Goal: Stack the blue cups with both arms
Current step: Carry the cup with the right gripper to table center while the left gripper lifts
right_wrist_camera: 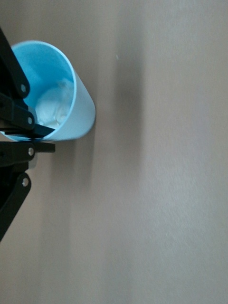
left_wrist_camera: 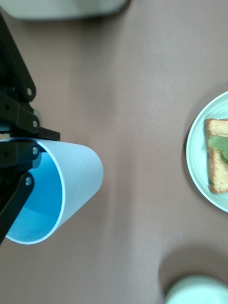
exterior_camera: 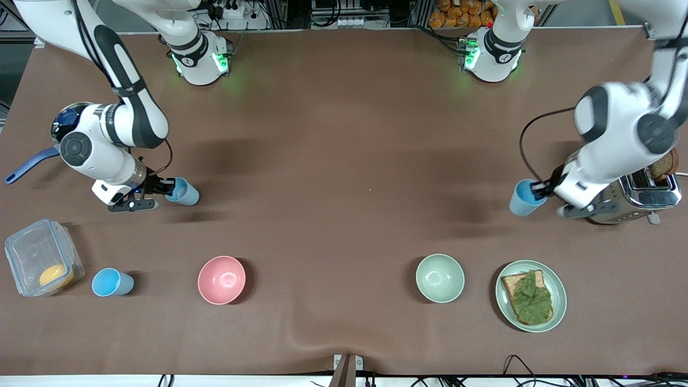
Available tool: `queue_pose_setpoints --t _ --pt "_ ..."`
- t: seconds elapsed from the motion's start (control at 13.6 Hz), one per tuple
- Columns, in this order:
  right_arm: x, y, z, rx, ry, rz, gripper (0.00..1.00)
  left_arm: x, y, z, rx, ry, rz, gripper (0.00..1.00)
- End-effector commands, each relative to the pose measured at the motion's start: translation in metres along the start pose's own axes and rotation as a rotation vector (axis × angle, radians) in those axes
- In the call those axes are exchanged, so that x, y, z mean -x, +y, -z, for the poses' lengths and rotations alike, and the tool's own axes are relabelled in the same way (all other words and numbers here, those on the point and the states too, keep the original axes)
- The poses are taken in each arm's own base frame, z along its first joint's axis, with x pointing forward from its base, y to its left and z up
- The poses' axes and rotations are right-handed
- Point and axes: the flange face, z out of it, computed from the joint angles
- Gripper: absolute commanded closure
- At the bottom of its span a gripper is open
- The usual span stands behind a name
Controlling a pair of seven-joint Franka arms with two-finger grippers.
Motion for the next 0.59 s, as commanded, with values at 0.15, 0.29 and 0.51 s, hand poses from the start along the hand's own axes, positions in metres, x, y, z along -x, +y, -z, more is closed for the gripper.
queue_pose_setpoints --t 0.15,0.29,0.51 --pt "0.005 -0.026 0.015 -0.003 -0.044 -0.063 1.00 0.001 0.011 0.111 0.043 -0.073 -0.021 1.00" --pt "0.001 -0.046 0.043 -0.026 -0.055 -0.048 1.00 0.002 0.017 0.132 0.044 -0.081 -0.035 1.00" --pt "-0.006 -0.086 0.088 -0.066 -0.080 -0.009 1.00 -0.002 0.037 0.141 0.079 -0.065 -0.047 1.00"
